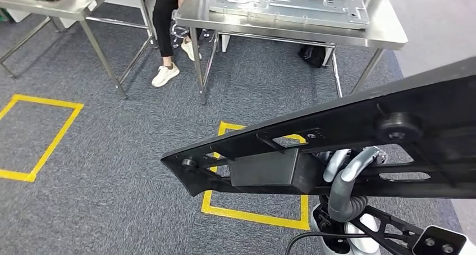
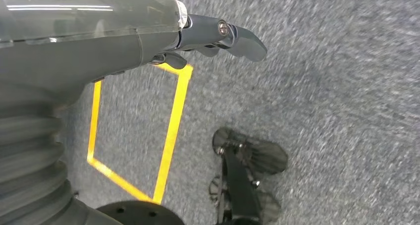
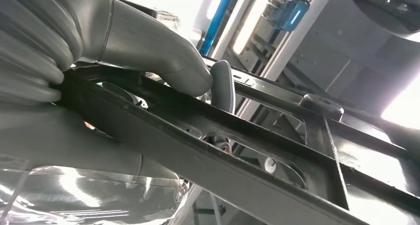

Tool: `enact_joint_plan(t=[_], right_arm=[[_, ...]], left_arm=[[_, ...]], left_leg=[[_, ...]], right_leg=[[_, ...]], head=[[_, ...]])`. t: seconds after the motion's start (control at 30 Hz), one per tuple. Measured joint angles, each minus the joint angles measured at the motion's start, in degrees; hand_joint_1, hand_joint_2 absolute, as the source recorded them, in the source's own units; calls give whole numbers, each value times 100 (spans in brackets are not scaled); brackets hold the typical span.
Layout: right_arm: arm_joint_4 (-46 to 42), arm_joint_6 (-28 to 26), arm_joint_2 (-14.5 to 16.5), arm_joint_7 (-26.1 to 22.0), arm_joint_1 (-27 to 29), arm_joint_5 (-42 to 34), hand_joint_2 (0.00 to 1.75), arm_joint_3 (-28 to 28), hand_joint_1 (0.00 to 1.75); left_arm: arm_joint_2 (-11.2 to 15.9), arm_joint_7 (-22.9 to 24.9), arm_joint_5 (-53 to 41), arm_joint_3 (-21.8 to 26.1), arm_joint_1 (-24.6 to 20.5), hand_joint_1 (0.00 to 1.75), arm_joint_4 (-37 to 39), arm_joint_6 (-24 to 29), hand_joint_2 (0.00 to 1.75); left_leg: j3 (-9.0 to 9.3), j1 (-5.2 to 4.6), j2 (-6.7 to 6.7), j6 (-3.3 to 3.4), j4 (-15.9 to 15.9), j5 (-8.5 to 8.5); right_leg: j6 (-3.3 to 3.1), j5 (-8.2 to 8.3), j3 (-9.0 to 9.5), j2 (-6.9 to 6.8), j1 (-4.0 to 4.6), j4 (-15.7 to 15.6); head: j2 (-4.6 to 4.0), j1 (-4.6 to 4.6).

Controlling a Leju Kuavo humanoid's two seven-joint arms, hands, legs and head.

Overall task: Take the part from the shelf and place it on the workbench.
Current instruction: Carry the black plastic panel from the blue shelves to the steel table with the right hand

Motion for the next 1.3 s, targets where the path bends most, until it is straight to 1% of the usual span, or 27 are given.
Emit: enact_joint_plan(t=[0.07, 0.1, 0.13, 0.17, 0.23, 0.3, 0.37, 0.4, 0.47, 0.53, 0.57, 0.6, 0.63, 0.67, 0.73, 0.77, 0.8, 0.87, 0.93, 1.0, 1.07, 1.1, 1.13, 1.17, 1.2, 1.23, 1.3], right_arm=[[9, -1, 6, 0, 6, -1, 175, 0, 175], [16, -1, 6, 0, 11, -1, 175, 0, 175], [21, 1, 7, 0, 13, 0, 175, 0, 175], [25, 2, 7, 0, 13, 1, 175, 0, 175], [25, 3, 14, 0, 6, 9, 175, 0, 175], [24, 2, 33, 0, -1, 24, 175, -2, 175], [22, -2, 51, 0, 4, 40, 175, -5, 175], [20, -3, 56, 0, 9, 48, 175, -8, 175], [19, -15, 76, 0, 6, 66, 175, -12, 175], [33, -71, 97, 0, 2, 86, 175, -13, 175], [46, -117, 101, 0, 7, 100, 175, -13, 175], [59, -165, 101, 0, 13, 115, 175, -13, 175], [69, -204, 99, 0, 18, 130, 175, -13, 175], [75, -227, 99, 0, 22, 140, 175, -13, 175], [78, -238, 98, 0, 22, 150, 175, -13, 175], [78, -238, 97, 0, 22, 154, 175, -13, 175], [78, -238, 96, 0, 24, 161, 175, -13, 175], [77, -242, 94, 0, 28, 180, 175, -13, 175], [68, -250, 93, 0, 30, 199, 175, -13, 175], [53, -267, 93, 0, 33, 214, 175, -13, 175], [47, -292, 93, 0, 49, 228, 175, -13, 175], [47, -305, 93, 0, 60, 236, 175, -13, 175], [47, -314, 93, 0, 69, 245, 175, -13, 175], [47, -319, 94, 0, 74, 254, 175, -13, 175], [47, -324, 95, 0, 71, 261, 175, -13, 175], [48, -330, 95, 0, 63, 269, 175, -13, 175], [47, -354, 98, 0, 37, 285, 175, -10, 175]], left_arm=[[2, 0, 2, 3, 16, 0, 0, 0, 175], [3, 0, 3, 4, 20, 0, 0, -1, 175], [3, -2, 4, 5, 20, 0, 0, -5, 175], [3, -7, 4, 6, 16, 0, 0, -12, 175], [-2, -22, 4, 5, 10, 0, 0, -32, 175], [-5, -43, 3, 5, 10, 0, 0, -57, 175], [-5, -63, 3, 6, -2, 0, 0, -82, 175], [-1, -72, 4, 6, -15, 0, 0, -91, 175], [7, -81, 5, 6, -32, 0, 0, -106, 175], [11, -73, 8, 6, -14, 0, 0, -121, 175], [11, -64, 9, 6, 2, 0, 0, -131, 175], [13, -55, 9, 6, 15, 0, 0, -140, 175], [15, -50, 7, 6, 22, 0, 0, -155, 175], [21, -46, 3, 6, 23, 0, 0, -172, 175], [33, -46, -5, 6, 19, 0, 0, -203, 175], [36, -47, -7, 6, 15, 0, 0, -213, 175], [36, -49, -8, 6, 12, 0, 0, -222, 175], [37, -53, -11, 6, 9, 0, 0, -238, 175], [35, -63, -17, 6, 2, 0, 0, -253, 175], [34, -76, -22, 6, -5, 0, 0, -261, 175], [38, -87, -23, 6, 2, 0, 0, -268, 175], [40, -96, -22, 6, 8, 0, 0, -272, 175], [42, -105, -22, 6, 15, 0, 0, -278, 175], [42, -114, -22, 7, 19, 0, 0, -284, 175], [42, -122, -22, 7, 19, 0, 0, -290, 175], [40, -128, -23, 7, 19, 0, 1, -297, 175], [37, -137, -23, 6, 15, 0, 2, -307, 175]], left_leg=[[1, -18, 122, 20, 2, -14], [6, -26, 187, 22, 3, -23], [17, -32, 246, 20, 4, -33], [35, -40, 301, 13, 3, -44], [75, -61, 394, -19, 3, -73], [97, -79, 488, -71, 2, -101], [127, -86, 585, -131, -18, -122], [141, -82, 560, -162, 0, -152], [29, -73, 354, -207, 318, -369], [-318, -60, 136, -231, 1065, -729], [-501, -57, 94, -243, 1416, -844], [-616, -55, 76, -253, 1599, -849], [-627, -50, 68, -261, 1549, -731], [-535, -42, 66, -267, 1285, -523], [-230, -19, 27, -266, 511, -127], [-128, -13, 2, -240, 257, -36], [-84, -15, -22, -208, 129, -16], [-88, -26, -29, -119, 113, -30], [-75, -20, -17, -42, 89, -28], [-59, -12, -1, 14, 75, -49], [-41, -17, 17, 32, 74, -96], [-18, -20, 26, 32, 74, -127], [19, -21, 36, 27, 74, -152], [70, -22, 43, 18, 74, -184], [131, -22, 49, 8, 73, -218], [187, -23, 55, -8, 66, -252], [255, -28, 74, -63, 43, -313]], right_leg=[[25, -253, -367, -75, -19, 706], [25, -237, -437, -86, -25, 825], [14, -111, -380, -104, -26, 699], [-12, 85, -211, -146, -18, 361], [-97, 398, 203, -356, 36, -452], [-166, 466, 368, -464, 98, -809], [-212, 477, 366, -345, 101, -846], [-234, 496, 386, -288, 85, -884], [-279, 534, 435, -194, 41, -956], [-308, 536, 446, -108, 33, -963], [-317, 533, 447, -60, 32, -957], [-318, 525, 450, -15, 32, -948], [-311, 514, 455, 27, 28, -933], [-298, 497, 464, 59, 23, -914], [-249, 446, 462, 108, 27, -849], [-220, 428, 444, 126, 36, -815], [-191, 416, 421, 140, 44, -792], [-134, 409, 390, 154, 45, -781], [-75, 329, 350, 98, 32, -667], [-16, 78, 106, -5, 14, -158], [24, -174, -316, -60, -6, 595], [30, -186, -463, -68, -14, 822], [26, -88, -505, -75, -19, 841], [8, 103, -428, -82, -19, 631], [-25, 349, -257, -101, -9, 244], [-63, 515, -74, -136, 11, -136], [-141, 602, 174, -197, 68, -659]], head=[[0, -1], [0, -1], [0, -1], [0, -1], [0, -1], [1, -1], [1, -1], [0, -1], [0, -1], [0, -1], [0, -1], [0, -1], [0, -1], [0, -1], [-1, -1], [0, -1], [0, -1], [1, -1], [0, -1], [0, -1], [1, -1], [0, -1], [0, -1], [0, -1], [-1, -1], [0, -1], [-1, -1]])
